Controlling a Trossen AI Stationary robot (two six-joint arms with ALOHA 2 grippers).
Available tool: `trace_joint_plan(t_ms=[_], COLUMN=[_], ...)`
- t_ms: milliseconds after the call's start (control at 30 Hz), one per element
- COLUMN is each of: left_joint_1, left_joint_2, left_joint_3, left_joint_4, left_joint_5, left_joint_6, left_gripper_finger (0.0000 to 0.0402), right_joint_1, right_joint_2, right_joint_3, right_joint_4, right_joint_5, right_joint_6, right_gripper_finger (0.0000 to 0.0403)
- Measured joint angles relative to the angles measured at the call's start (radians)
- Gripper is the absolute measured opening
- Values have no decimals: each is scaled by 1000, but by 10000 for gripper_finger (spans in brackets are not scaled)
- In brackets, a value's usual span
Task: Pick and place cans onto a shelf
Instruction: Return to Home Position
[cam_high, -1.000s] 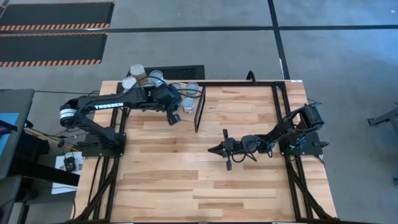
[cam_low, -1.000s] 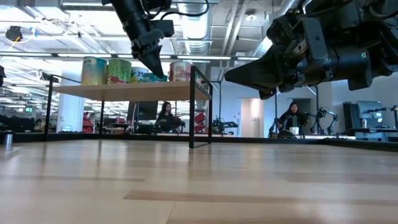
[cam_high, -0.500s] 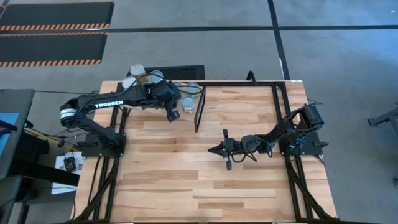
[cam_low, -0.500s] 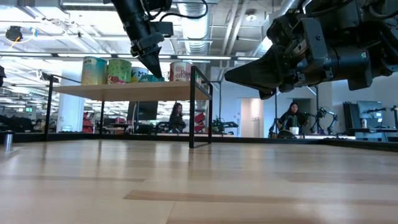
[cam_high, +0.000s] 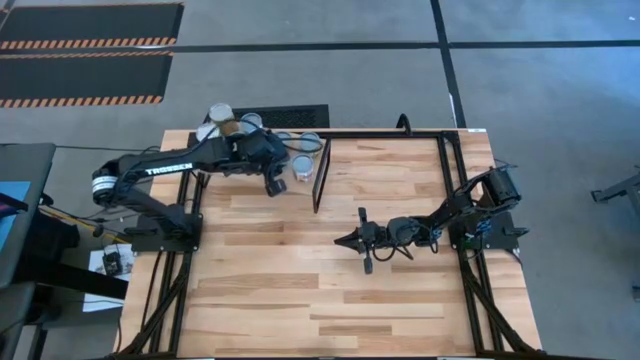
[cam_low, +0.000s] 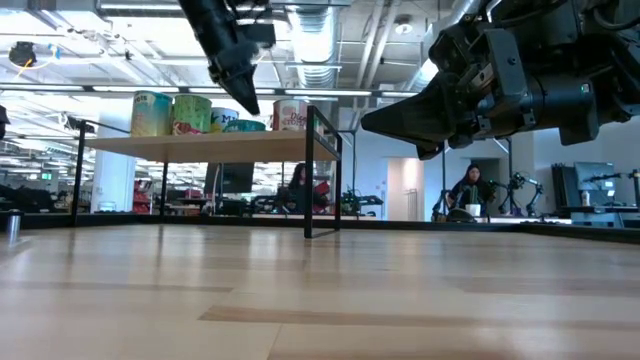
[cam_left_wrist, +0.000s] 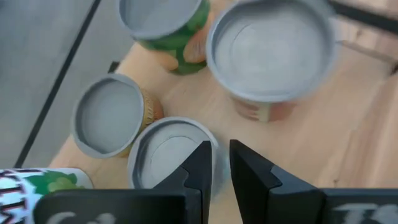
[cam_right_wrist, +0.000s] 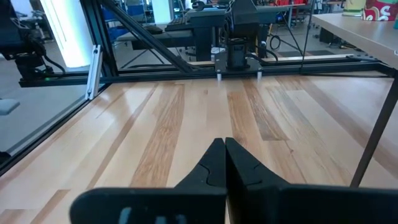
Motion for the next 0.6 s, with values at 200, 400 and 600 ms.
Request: trace_joint_plan(t_ms=[200,400,600], left_joint_1=[-58,-170,-259], left_joint_2=[-109,-229,-333], left_joint_3=[0,-81,-258], left_joint_4=[2,105,328], left_joint_5=[1,42,115], left_joint_6=[-7,1,6], left_gripper_finger=[47,47,47], right_joint_1=[0,0,0], right_joint_2=[0,0,-86], right_joint_3=[0,0,0], right_joint_4=[0,2,-97], right_joint_5=[0,-3,-1], right_joint_6=[-8,-49,-117], right_gripper_finger=[7,7,7])
